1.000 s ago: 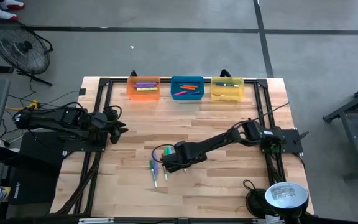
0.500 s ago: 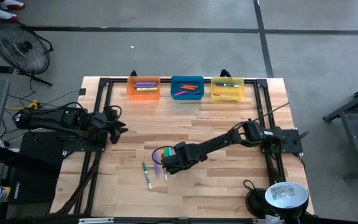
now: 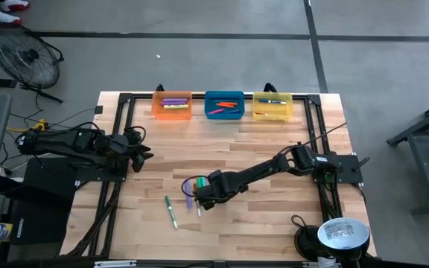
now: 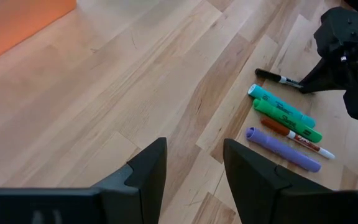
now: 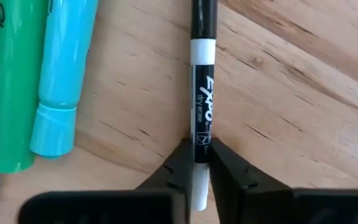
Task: Pick & Place Markers
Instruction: Put the black marker into the yellow bin
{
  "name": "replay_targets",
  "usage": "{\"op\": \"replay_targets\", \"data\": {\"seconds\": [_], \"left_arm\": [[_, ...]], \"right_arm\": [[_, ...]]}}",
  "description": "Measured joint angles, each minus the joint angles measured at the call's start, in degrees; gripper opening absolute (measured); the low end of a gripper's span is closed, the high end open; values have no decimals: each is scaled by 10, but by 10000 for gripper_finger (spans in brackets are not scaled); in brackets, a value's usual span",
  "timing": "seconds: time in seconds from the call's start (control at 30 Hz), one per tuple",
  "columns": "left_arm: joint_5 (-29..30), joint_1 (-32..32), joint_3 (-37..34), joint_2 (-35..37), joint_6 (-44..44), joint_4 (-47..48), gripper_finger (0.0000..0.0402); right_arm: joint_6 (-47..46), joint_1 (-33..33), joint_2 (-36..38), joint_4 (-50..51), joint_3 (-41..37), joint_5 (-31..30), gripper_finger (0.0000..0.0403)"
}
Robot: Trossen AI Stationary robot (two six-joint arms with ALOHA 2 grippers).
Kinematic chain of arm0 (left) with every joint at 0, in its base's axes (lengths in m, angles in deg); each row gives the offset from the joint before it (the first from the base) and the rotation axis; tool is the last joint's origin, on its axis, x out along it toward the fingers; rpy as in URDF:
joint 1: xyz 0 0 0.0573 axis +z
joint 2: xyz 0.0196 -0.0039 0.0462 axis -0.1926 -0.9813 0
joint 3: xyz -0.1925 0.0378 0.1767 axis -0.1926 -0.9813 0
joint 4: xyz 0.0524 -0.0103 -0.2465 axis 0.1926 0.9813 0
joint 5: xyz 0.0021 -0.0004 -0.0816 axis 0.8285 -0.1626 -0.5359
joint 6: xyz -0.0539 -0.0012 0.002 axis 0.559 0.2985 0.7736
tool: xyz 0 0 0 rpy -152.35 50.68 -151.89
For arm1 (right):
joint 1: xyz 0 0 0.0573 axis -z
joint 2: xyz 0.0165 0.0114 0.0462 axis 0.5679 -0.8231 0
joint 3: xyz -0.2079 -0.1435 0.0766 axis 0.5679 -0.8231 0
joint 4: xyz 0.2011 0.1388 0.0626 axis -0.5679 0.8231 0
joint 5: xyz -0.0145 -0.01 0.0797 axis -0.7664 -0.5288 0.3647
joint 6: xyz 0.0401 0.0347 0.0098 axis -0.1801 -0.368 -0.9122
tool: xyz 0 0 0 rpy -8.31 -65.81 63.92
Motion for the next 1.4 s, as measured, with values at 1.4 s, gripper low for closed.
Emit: {"op": "replay_targets", "data": {"seconds": [1.4], "left_arm": [[-1, 0, 0, 0, 0, 1, 156]], "right_arm": [[11, 18, 65, 8, 1, -106, 12]]}}
